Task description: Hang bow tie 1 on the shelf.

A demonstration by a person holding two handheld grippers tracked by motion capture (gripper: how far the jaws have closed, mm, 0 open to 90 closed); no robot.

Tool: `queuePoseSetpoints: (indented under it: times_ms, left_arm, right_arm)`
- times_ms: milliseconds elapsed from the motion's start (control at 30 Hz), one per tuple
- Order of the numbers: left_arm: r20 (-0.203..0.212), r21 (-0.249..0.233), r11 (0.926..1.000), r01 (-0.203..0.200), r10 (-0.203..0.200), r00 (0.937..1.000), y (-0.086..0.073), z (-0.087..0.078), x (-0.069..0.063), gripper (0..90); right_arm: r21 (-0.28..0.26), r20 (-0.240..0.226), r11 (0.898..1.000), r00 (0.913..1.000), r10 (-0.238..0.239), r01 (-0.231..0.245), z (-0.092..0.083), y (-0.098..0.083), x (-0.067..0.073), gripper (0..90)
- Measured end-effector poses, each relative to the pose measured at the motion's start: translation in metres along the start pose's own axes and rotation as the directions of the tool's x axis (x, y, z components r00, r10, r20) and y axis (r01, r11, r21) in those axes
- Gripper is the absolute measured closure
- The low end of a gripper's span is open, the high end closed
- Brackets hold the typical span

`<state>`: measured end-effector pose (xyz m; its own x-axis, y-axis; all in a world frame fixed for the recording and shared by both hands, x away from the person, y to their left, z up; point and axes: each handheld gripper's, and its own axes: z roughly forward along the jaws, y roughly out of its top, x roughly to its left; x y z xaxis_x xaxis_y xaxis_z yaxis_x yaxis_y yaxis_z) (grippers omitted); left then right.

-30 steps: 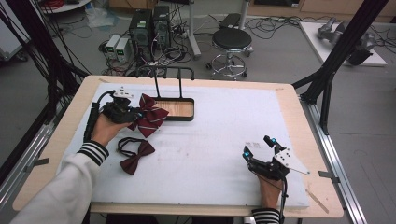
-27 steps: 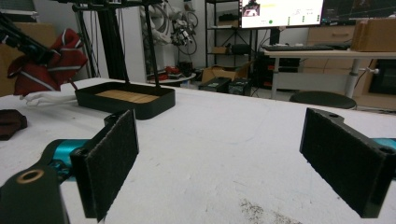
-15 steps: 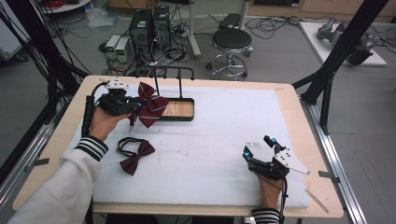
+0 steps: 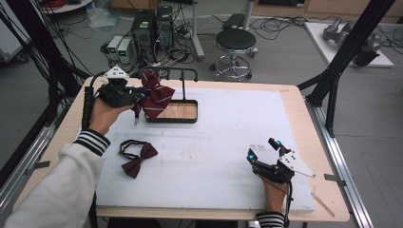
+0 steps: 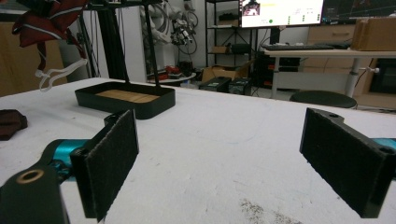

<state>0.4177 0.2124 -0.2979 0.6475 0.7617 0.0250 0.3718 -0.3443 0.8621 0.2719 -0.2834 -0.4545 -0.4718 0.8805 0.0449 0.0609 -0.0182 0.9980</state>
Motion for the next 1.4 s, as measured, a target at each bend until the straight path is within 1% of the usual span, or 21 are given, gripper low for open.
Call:
queuePoseSetpoints:
  times_ms: [133,433,467,733,900,933,1033,1100,1167,1267,1400]
  left_arm:
    - [0.002,-0.011,0.9999,-0.007,0.007,1.0000,0.007,-0.001,0.001,73.7]
    - [0.006,-0.056,0.9984,-0.012,0.013,0.9999,0.027,-0.004,0.008,73.7]
    - [0.004,-0.055,0.9984,-0.014,0.015,0.9999,0.030,-0.003,0.009,73.7]
    - [-0.004,-0.073,0.9973,-0.010,0.009,0.9999,0.038,0.000,0.014,73.7]
    - [-0.015,-0.086,0.9963,0.002,-0.003,0.9999,0.043,0.001,0.021,73.8]
    - [-0.020,-0.095,0.9954,0.008,-0.010,0.9998,0.044,0.001,0.025,73.7]
    - [-0.026,-0.102,0.9947,0.013,-0.016,0.9995,0.046,0.001,0.028,73.7]
    - [-0.032,-0.109,0.9938,0.023,-0.027,0.9991,0.048,0.000,0.031,73.7]
    - [-0.043,-0.116,0.9930,0.023,-0.028,0.9987,0.051,0.001,0.036,73.7]
    - [-0.048,-0.122,0.9921,0.028,-0.034,0.9983,0.052,0.001,0.039,73.7]
    - [-0.062,-0.130,0.9906,0.043,-0.051,0.9968,0.051,0.002,0.045,73.7]
  right_arm:
    - [-0.001,0.000,1.000,1.0000,0.000,0.000,0.000,0.000,0.000,10.9]
    - [0.001,0.000,1.000,1.0000,0.002,-0.002,0.000,0.000,0.000,10.9]
    - [0.001,0.000,1.000,1.0000,0.002,-0.002,0.000,0.000,0.000,10.9]
    - [0.001,0.001,1.000,1.0000,0.001,-0.001,0.000,0.000,0.000,10.9]
    - [0.000,0.000,1.000,1.0000,0.004,-0.004,0.000,0.000,0.000,10.9]
    - [0.001,-0.001,1.000,1.0000,0.006,-0.006,0.000,0.000,0.000,10.9]
    - [-0.005,0.002,1.000,1.0000,-0.004,0.004,0.001,0.000,-0.001,10.9]
    - [0.000,0.000,1.000,1.0000,0.004,-0.004,0.000,0.000,0.000,10.9]
    - [0.000,0.000,1.000,1.0000,0.004,-0.004,0.000,0.000,0.000,10.9]
    - [0.000,0.001,1.000,1.0000,0.006,-0.006,0.000,0.000,0.000,10.9]
    - [0.001,0.001,1.000,1.0000,0.006,-0.006,0.000,0.000,0.000,10.9]
